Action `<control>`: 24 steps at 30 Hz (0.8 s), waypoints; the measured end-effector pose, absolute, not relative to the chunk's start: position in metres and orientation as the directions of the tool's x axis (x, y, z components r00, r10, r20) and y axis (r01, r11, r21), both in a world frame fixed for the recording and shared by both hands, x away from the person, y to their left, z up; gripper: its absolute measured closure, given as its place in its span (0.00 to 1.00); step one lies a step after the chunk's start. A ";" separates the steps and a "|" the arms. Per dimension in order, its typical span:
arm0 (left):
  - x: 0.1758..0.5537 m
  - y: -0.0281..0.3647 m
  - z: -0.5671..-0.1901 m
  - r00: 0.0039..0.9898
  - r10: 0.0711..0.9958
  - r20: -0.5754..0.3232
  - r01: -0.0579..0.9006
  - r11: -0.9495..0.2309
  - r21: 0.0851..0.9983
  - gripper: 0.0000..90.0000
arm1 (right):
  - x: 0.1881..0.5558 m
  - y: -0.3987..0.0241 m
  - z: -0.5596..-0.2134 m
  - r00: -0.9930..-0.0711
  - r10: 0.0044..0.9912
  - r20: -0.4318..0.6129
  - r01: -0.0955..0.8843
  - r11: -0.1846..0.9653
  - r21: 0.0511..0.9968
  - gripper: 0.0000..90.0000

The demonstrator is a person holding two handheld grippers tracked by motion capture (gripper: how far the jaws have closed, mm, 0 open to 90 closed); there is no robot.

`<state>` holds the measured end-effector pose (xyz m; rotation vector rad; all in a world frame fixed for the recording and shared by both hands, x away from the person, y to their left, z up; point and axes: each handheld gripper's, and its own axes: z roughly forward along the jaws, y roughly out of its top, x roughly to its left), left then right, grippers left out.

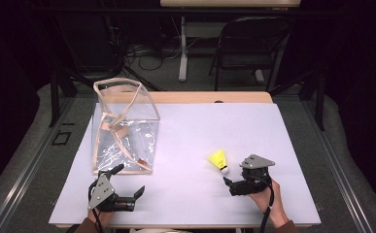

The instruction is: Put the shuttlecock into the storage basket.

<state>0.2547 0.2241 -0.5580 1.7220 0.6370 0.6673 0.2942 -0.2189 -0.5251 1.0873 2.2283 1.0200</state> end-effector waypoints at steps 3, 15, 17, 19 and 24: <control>0.255 0.224 -0.558 0.696 0.709 0.112 0.078 -0.229 0.970 0.00 | 0.299 -0.214 -0.525 -0.580 0.811 -0.074 0.489 0.420 0.764 0.00; 0.255 0.224 -0.558 0.694 0.711 0.114 0.078 -0.231 0.970 0.00 | 0.310 -0.199 -0.523 -0.581 0.811 -0.072 0.524 0.440 0.729 0.00; 0.255 0.224 -0.558 0.694 0.711 0.114 0.078 -0.232 0.970 0.00 | 0.312 -0.197 -0.523 -0.575 0.815 -0.074 0.533 0.441 0.722 0.00; 0.255 0.224 -0.558 0.695 0.710 0.114 0.078 -0.232 0.969 0.00 | 0.313 -0.195 -0.523 -0.573 0.816 -0.075 0.540 0.445 0.714 0.00; 0.255 0.224 -0.558 0.694 0.711 0.111 0.081 -0.231 0.970 0.00 | 0.316 -0.194 -0.525 -0.569 0.818 -0.077 0.560 0.455 0.692 0.00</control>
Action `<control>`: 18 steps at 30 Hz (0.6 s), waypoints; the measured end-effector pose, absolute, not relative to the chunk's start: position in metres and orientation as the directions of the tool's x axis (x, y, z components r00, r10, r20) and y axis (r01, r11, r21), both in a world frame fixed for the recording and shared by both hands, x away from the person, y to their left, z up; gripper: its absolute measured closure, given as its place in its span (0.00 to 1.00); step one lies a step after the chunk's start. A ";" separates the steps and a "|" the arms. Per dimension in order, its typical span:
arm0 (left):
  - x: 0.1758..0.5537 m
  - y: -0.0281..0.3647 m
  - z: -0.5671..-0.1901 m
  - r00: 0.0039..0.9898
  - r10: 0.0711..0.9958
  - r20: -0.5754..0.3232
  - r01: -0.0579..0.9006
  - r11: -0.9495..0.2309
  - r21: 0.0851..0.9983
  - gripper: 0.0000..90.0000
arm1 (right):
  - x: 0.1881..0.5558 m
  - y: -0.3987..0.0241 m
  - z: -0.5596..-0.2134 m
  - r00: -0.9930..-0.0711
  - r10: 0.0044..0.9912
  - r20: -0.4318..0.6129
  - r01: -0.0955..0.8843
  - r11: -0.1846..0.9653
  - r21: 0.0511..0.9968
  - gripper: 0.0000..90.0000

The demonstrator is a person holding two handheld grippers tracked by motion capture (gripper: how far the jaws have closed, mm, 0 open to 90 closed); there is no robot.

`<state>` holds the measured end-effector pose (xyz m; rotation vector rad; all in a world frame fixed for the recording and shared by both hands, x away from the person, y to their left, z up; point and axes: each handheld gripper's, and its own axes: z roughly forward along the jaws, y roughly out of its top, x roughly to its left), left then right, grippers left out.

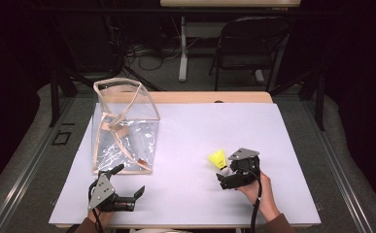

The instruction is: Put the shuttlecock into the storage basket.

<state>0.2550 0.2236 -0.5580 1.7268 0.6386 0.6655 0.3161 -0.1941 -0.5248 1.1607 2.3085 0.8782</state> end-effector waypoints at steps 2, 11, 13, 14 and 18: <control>0.255 0.224 -0.558 0.694 0.712 0.112 0.081 -0.232 0.969 0.00 | 0.316 -0.194 -0.525 -0.568 0.819 -0.079 0.562 0.456 0.690 0.00; 0.255 0.224 -0.558 0.696 0.710 0.113 0.079 -0.232 0.970 0.00 | 0.320 -0.186 -0.524 -0.573 0.814 -0.093 0.576 0.481 0.661 0.00; 0.255 0.224 -0.558 0.696 0.709 0.113 0.079 -0.232 0.969 0.00 | 0.321 -0.183 -0.523 -0.570 0.815 -0.105 0.575 0.487 0.657 0.02; 0.255 0.224 -0.558 0.697 0.708 0.111 0.079 -0.230 0.970 0.00 | 0.321 -0.181 -0.523 -0.570 0.815 -0.104 0.577 0.486 0.656 0.03; 0.254 0.224 -0.557 0.696 0.709 0.111 0.078 -0.228 0.971 0.00 | 0.323 -0.176 -0.522 -0.558 0.821 -0.119 0.589 0.493 0.641 0.12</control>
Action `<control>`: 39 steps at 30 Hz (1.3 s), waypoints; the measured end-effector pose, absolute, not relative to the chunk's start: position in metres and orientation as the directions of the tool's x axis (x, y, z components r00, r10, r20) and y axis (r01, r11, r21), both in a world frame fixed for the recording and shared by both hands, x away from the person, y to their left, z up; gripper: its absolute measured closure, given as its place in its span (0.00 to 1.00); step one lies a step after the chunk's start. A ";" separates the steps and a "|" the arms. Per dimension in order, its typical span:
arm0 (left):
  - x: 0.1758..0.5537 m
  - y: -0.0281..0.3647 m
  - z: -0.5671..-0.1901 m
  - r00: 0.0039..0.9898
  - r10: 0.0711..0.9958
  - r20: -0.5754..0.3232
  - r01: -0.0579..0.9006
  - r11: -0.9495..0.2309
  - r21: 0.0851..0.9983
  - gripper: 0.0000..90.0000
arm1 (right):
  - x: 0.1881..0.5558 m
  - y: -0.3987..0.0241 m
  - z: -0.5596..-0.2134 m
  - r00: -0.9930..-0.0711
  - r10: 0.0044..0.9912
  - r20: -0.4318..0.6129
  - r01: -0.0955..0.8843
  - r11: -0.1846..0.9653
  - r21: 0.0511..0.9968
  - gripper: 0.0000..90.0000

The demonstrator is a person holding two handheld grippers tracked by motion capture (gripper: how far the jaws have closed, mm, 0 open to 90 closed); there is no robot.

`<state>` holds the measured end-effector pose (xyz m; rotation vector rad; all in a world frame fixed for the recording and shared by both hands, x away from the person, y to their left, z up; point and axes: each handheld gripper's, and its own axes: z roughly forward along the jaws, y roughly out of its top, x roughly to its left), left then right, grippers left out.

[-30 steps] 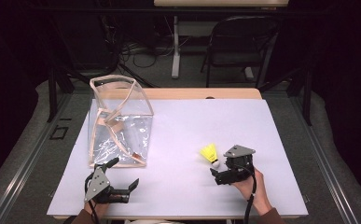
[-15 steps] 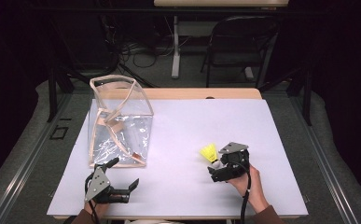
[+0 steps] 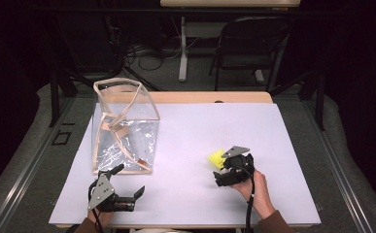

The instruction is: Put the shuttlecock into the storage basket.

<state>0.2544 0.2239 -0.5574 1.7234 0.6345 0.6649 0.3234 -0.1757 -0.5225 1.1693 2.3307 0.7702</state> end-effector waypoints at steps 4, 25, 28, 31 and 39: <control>0.254 0.224 -0.557 0.695 0.711 0.108 0.079 -0.225 0.971 0.00 | 0.326 -0.172 -0.523 -0.550 0.825 -0.127 0.595 0.494 0.633 0.18; 0.255 0.223 -0.557 0.701 0.705 0.110 0.081 -0.232 0.969 0.00 | 0.342 -0.173 -0.535 -0.495 0.868 -0.041 0.712 0.432 0.553 0.59; 0.255 0.223 -0.557 0.702 0.703 0.112 0.080 -0.234 0.969 0.00 | 0.343 -0.173 -0.536 -0.488 0.872 -0.033 0.728 0.428 0.536 0.64; 0.255 0.223 -0.558 0.703 0.702 0.112 0.083 -0.237 0.968 0.00 | 0.343 -0.173 -0.537 -0.486 0.874 -0.026 0.737 0.425 0.526 0.67; 0.255 0.222 -0.558 0.705 0.700 0.114 0.082 -0.240 0.967 0.00 | 0.344 -0.174 -0.539 -0.480 0.877 -0.008 0.737 0.409 0.538 0.71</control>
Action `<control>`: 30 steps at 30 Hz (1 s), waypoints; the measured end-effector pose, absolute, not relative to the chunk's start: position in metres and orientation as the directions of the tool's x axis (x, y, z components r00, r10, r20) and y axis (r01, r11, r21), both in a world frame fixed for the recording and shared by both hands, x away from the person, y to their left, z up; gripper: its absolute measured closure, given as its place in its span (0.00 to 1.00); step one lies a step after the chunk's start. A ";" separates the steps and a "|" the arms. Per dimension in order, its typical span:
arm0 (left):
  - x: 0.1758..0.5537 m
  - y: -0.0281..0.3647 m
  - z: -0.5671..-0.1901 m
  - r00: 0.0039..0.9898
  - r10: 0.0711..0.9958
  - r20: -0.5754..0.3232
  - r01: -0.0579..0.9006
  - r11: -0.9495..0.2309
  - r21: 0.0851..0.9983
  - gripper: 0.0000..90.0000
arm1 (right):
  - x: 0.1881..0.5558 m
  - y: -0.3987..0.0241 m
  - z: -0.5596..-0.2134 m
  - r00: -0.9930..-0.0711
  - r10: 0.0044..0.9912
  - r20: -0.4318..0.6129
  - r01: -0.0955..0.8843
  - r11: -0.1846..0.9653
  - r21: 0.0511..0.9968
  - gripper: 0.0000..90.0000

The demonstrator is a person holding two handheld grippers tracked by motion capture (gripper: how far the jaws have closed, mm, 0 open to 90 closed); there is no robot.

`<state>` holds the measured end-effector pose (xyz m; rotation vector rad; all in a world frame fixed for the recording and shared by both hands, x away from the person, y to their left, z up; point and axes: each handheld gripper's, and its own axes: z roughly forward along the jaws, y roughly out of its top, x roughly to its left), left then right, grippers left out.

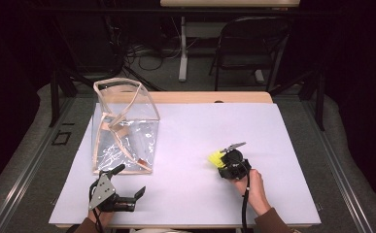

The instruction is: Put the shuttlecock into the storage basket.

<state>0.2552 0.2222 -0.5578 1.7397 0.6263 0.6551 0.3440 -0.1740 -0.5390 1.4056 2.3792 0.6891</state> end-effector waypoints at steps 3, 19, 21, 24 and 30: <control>0.255 0.222 -0.558 0.707 0.698 0.115 0.081 -0.242 0.967 0.00 | 0.344 -0.175 -0.538 -0.483 0.876 -0.002 0.742 0.411 0.529 0.72; 0.255 0.222 -0.557 0.708 0.697 0.108 0.085 -0.237 0.968 0.00 | 0.337 -0.178 -0.529 -0.506 0.862 -0.026 0.698 0.427 0.574 0.72; 0.256 0.222 -0.558 0.711 0.695 0.110 0.086 -0.242 0.966 0.00 | 0.336 -0.179 -0.529 -0.504 0.863 -0.031 0.695 0.427 0.579 0.72; 0.256 0.222 -0.558 0.712 0.693 0.109 0.089 -0.243 0.966 0.00 | 0.336 -0.182 -0.527 -0.502 0.865 -0.023 0.687 0.415 0.597 0.72; 0.256 0.222 -0.558 0.713 0.693 0.110 0.091 -0.247 0.965 0.00 | 0.335 -0.186 -0.524 -0.506 0.862 -0.025 0.659 0.405 0.634 0.72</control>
